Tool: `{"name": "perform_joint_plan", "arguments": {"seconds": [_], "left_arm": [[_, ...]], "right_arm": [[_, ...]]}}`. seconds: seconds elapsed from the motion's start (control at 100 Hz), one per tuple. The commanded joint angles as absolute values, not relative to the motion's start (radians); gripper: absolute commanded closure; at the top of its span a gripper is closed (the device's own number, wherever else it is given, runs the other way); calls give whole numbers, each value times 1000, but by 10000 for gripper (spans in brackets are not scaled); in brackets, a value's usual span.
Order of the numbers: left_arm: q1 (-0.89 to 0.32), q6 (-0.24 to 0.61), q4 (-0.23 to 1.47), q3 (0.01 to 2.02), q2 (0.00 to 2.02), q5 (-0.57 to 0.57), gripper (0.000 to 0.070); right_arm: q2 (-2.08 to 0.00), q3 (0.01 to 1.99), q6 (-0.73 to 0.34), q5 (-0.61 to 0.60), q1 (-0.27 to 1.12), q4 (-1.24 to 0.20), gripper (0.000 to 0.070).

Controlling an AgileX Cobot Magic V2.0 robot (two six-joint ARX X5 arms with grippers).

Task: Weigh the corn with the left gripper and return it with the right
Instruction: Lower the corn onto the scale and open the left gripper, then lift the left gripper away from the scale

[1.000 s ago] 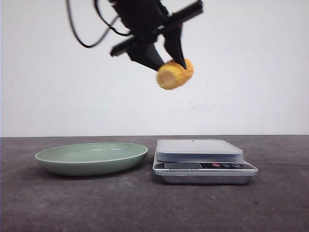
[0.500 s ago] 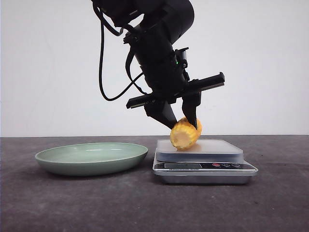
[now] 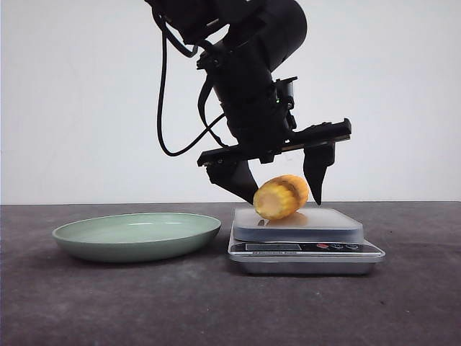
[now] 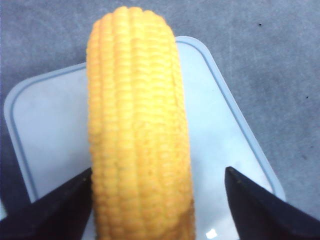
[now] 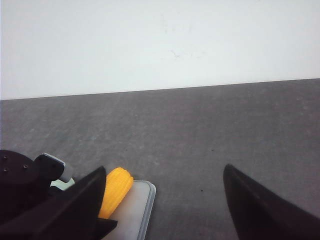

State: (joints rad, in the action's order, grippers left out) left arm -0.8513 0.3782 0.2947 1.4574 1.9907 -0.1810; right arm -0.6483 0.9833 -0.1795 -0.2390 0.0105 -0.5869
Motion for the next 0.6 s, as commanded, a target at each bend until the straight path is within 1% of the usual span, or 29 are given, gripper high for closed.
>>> {"name": "perform_joint_plan", "arguments": {"seconds": [0.0,0.18,0.3,0.45,0.59], "left_arm": [[-865,325,288,1480,1978,-210,137],[-868,257,311,1480,1897,-282,132],[-862,197,336,1480,1813,-347,132],[-858,123,400,1480,1657,-414,133],[-857,108,487,1480,1465,-440,134]], "right_arm": [[-652,1003,-168,-236,12,-581,230],[-652,1003,-168,-236,12,-582,230],[-652,1003,-168,-236,12,-580,230],[-652,1003,-186,-236,12,-574,230],[-663,1003,-195,-239,15,-573,230]]}}
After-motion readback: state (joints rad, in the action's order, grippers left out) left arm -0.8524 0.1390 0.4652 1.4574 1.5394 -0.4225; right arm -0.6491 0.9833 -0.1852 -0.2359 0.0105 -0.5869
